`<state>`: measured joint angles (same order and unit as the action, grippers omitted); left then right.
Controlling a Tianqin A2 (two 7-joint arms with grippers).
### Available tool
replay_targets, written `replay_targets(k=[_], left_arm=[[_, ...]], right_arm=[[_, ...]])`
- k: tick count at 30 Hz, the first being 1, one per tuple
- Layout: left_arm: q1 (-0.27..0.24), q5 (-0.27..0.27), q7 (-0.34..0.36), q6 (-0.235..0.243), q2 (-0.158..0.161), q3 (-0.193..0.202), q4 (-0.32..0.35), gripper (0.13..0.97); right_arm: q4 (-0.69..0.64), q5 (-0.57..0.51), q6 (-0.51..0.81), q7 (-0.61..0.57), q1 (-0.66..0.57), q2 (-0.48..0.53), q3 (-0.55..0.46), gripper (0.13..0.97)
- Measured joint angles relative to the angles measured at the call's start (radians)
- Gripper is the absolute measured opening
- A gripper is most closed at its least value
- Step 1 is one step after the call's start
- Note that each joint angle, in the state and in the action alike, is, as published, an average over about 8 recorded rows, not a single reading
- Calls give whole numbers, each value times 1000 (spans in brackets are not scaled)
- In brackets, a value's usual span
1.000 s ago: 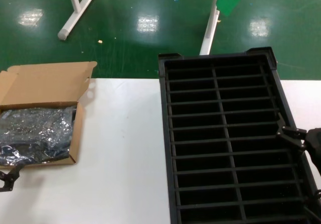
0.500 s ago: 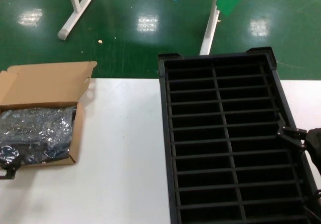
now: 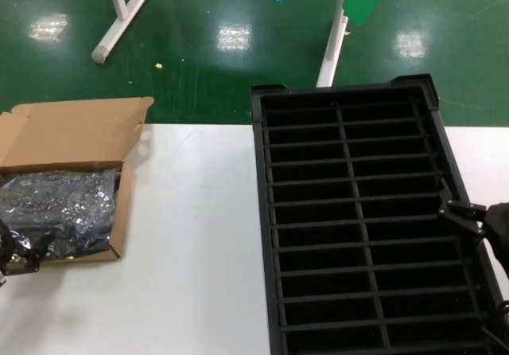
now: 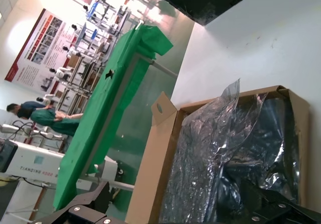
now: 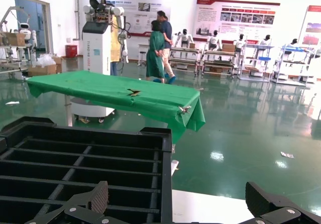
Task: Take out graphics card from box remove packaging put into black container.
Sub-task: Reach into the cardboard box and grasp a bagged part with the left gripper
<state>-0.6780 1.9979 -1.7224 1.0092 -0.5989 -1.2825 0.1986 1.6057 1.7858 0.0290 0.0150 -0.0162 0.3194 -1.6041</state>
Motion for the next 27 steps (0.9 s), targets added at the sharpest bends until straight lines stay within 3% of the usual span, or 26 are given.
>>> replay_targets(k=[8, 17, 27], left_arm=[[26, 11, 28, -26, 5, -12, 52, 896], [62, 18, 65, -50, 8, -20, 120, 760], [96, 21, 103, -73, 13, -27, 178, 526]], right_arm=[[0, 0, 0, 0, 0, 0, 0, 966], [0, 0, 0, 0, 0, 0, 0, 966], [0, 0, 0, 0, 0, 0, 0, 966]])
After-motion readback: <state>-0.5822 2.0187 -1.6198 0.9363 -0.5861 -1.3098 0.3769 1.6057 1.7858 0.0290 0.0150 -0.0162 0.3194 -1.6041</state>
